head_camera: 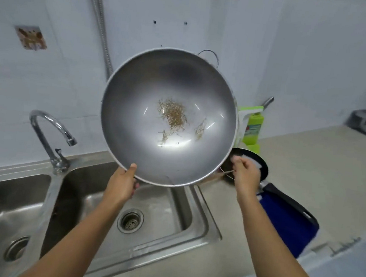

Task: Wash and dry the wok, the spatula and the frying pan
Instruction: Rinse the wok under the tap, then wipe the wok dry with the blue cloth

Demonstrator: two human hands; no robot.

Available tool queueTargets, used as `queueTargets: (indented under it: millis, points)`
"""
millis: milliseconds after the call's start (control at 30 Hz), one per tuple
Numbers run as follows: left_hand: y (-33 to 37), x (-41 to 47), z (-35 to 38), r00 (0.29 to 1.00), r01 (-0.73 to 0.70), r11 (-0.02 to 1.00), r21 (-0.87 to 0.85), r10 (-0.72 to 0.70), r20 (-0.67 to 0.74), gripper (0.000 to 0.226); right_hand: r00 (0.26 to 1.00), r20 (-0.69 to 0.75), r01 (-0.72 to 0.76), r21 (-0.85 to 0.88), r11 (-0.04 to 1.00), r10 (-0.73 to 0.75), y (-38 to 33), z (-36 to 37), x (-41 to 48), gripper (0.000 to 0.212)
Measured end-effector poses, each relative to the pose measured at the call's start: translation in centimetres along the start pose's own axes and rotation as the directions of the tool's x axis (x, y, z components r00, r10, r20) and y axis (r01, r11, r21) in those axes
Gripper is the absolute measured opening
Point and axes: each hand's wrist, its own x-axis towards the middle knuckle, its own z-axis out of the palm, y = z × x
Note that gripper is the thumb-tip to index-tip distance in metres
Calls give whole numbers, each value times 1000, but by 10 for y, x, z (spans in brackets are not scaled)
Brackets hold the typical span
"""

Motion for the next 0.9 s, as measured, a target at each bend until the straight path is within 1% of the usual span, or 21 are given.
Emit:
queueTargets:
  millis: [33,67,100,167,233,300,333,367,400,433,467,533,600,667,700,767,800,833,867,900]
  points:
    - [-2,0,8,1000,2,1000,-5,-2,19,37,998,-67,6,-154,988,-17,8,-17,5,16]
    - [-3,1,14,1000,2,1000,0,-2,31,37,993,-115,-20,-286,958,-13,16,-34,8,19]
    - [-4,2,20,999,2,1000,1,-2,41,37,991,-132,-53,-390,919,1,28,-49,12,20]
    - [-6,5,30,998,14,1000,10,-15,58,37,995,-74,-97,-575,812,66,55,-74,16,24]
    - [-3,4,38,997,12,1000,12,-13,72,35,988,-14,-111,-758,643,154,80,-87,16,25]
    - [-1,3,46,995,25,1000,6,-25,95,34,982,12,-76,-888,454,188,100,-95,14,22]
    - [-1,2,49,994,39,999,-9,-38,106,34,980,5,-69,-927,368,197,109,-97,12,37]
    - [0,2,52,992,48,999,-25,-44,115,34,978,-13,-81,-943,321,207,116,-99,10,57]
    - [0,0,54,991,53,998,-35,-49,123,34,975,-44,-114,-941,318,218,119,-100,9,71]
    - [0,-1,56,990,58,998,-40,-52,133,34,975,-71,-137,-938,320,212,122,-100,8,78]
    - [1,-2,57,988,59,997,-43,-53,143,34,975,-89,-149,-941,304,202,124,-98,7,81]
    - [1,-4,60,987,53,997,-52,-45,156,36,980,-105,-144,-960,239,170,124,-93,3,78]
    - [2,-4,62,986,55,997,-63,-44,159,37,985,-107,-132,-972,196,132,124,-87,-5,68]
    - [2,-5,64,986,56,996,-64,-45,161,38,996,-63,-73,-985,153,66,125,-77,-18,58]
    - [2,-5,64,985,58,996,-64,-46,163,39,999,-28,-32,-989,145,30,126,-71,-27,55]
    - [1,-7,63,985,69,995,-71,-56,165,40,999,46,47,-986,157,-8,131,-58,-46,56]
    - [0,-9,62,984,77,994,-79,-63,167,40,997,70,71,-978,196,-14,133,-53,-53,57]
    - [0,-11,61,983,85,992,-90,-69,170,41,997,76,78,-961,267,-18,133,-48,-59,54]
    - [-2,-13,59,983,91,991,-101,-73,171,41,998,55,52,-924,378,-4,131,-45,-62,51]
    - [-3,-15,57,982,94,990,-105,-76,171,42,1000,1,-6,-851,525,12,124,-43,-63,47]
